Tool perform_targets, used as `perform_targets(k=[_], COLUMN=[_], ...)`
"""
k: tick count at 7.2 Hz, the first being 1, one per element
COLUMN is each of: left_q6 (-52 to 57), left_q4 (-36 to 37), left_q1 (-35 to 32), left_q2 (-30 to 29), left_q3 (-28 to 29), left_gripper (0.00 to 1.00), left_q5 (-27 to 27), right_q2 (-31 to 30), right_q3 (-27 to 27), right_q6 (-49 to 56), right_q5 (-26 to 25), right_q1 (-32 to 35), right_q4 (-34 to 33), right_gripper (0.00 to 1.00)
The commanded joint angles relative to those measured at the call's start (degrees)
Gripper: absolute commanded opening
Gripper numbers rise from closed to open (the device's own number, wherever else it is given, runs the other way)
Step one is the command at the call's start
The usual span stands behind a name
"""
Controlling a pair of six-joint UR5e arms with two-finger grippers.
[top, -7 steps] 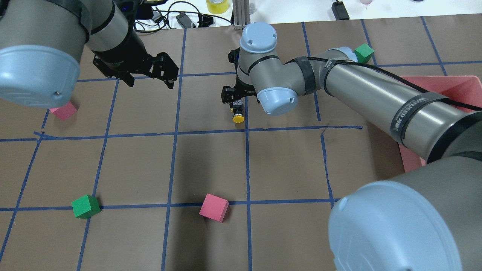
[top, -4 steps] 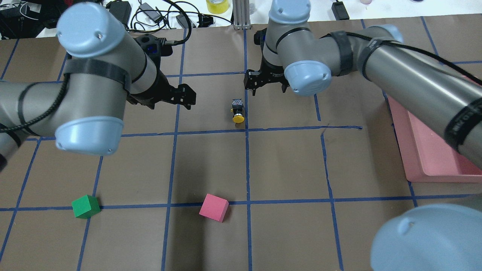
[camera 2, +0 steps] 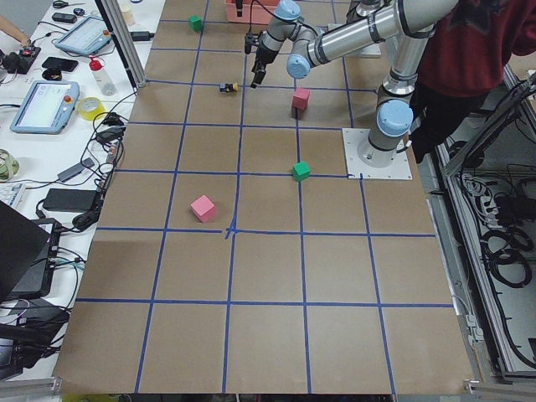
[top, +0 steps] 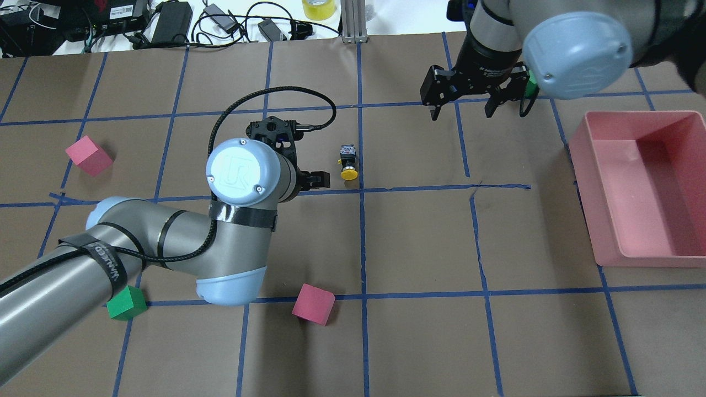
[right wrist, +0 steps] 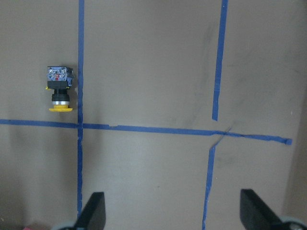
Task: Align button upright
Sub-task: 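Raise the right gripper away while the left gripper reaches toward the button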
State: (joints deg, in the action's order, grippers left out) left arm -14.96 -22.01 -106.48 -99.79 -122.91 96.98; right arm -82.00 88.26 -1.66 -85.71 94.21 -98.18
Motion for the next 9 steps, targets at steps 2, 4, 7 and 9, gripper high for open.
perform_targets(k=[2, 4, 7, 9], left_q6=[-1.0, -1.0, -1.0, -1.2], left_q4=[19.0, 24.5, 27.3, 32.1], left_q1=[-3.0, -4.3, -8.5, -8.7], left_q2=[-12.4, -18.0, -25.0, -27.2], left_q3=[-1.1, 1.2, 7.3, 7.4], left_gripper=[0.95, 0.95, 0.95, 0.95], left_q5=[3.5, 3.7, 7.1, 6.9], right_q2=[-3.7, -4.4, -4.4, -4.4], right_q3=[0.3, 0.2, -0.4, 0.1], right_q6=[-0.3, 0.2, 0.2, -0.2], right_q5=[-4.3, -3.7, -3.7, -3.6], right_q1=[-2.0, -3.3, -3.3, -3.3], right_q4=[7.4, 9.1, 8.9, 7.2], right_gripper=[1.00, 1.00, 1.00, 1.00])
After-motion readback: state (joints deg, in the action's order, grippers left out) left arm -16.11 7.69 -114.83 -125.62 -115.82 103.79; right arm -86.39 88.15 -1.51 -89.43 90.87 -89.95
